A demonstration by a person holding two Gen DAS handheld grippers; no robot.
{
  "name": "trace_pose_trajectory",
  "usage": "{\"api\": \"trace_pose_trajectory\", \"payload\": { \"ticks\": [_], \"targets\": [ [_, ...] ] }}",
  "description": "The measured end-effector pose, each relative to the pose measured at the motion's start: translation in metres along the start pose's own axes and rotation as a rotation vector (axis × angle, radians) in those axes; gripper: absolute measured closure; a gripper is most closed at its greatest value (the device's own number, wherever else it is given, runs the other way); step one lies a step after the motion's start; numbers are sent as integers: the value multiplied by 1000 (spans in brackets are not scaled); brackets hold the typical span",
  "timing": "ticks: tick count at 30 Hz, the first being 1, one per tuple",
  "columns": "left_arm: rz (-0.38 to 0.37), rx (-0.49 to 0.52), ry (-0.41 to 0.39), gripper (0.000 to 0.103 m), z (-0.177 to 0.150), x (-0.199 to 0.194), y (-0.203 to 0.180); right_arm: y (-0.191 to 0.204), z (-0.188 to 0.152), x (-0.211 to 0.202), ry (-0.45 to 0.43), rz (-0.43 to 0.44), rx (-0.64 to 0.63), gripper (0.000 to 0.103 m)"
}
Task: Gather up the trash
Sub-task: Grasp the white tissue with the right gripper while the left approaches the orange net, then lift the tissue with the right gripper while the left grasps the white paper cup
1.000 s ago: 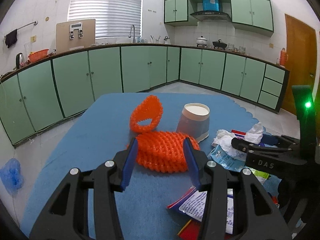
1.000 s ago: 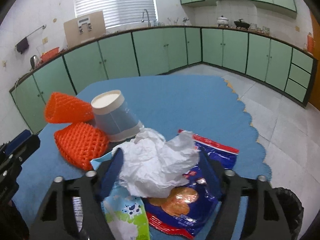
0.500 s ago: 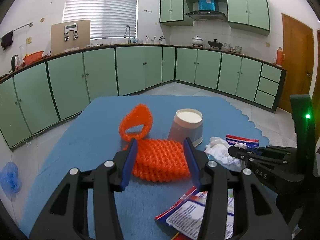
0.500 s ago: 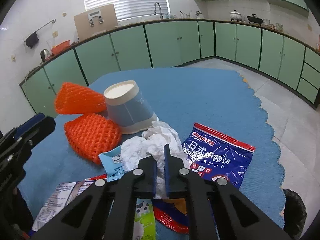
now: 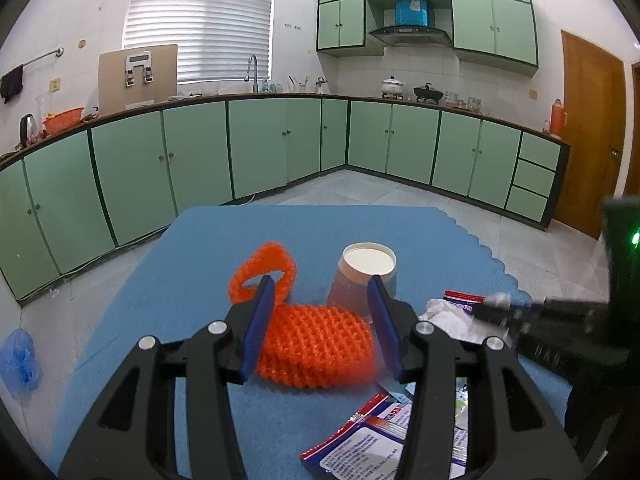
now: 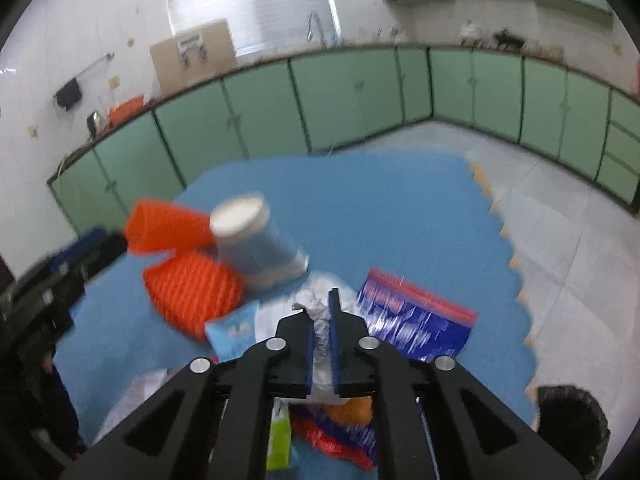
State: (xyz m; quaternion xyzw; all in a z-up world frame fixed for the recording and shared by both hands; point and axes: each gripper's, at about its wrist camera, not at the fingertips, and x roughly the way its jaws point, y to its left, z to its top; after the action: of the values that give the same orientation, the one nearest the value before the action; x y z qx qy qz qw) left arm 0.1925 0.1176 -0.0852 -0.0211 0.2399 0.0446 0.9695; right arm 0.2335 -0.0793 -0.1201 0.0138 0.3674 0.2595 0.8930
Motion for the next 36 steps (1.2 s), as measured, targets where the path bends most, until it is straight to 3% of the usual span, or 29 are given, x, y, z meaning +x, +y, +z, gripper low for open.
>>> {"api": "trace_pose_trajectory", "payload": {
  "ticks": [1, 3, 6, 9, 11, 13, 14, 16, 17, 21, 30, 36],
  "targets": [
    [0, 1, 1, 56, -1, 0, 0, 2, -3, 1, 5, 6, -2, 84],
    [1, 2, 5, 56, -3, 1, -1, 4, -7, 1, 0, -5, -6, 55],
    [2, 3, 11, 56, -5, 2, -2, 5, -8, 2, 6, -13, -6, 39],
    [5, -1, 14, 56, -5, 2, -1, 3, -11, 11, 51, -12, 1, 29],
    [8, -3, 17, 56, -5, 3, 0, 1, -12, 15, 70, -1, 14, 29],
    [11, -5, 19, 56, -6, 3, 1, 2, -15, 18, 81, 1, 9, 33],
    [12, -5, 21, 56, -6, 4, 1, 3, -15, 19, 85, 11, 1, 44],
    [13, -4, 23, 56, -7, 4, 2, 2, -15, 17, 78, 38, 10, 54],
    [13, -4, 23, 56, -7, 4, 2, 3, -14, 15, 71, 49, 8, 65],
    [11, -5, 23, 56, -7, 5, 2, 4, -9, 4, 21, 43, -11, 87],
    [-30, 7, 31, 55, 4, 15, -10, -5, 19, -18, -88, 26, 17, 93],
    [-67, 9, 51, 46, 15, 32, -22, -11, 33, -13, -98, 7, 15, 93]
  ]
}}
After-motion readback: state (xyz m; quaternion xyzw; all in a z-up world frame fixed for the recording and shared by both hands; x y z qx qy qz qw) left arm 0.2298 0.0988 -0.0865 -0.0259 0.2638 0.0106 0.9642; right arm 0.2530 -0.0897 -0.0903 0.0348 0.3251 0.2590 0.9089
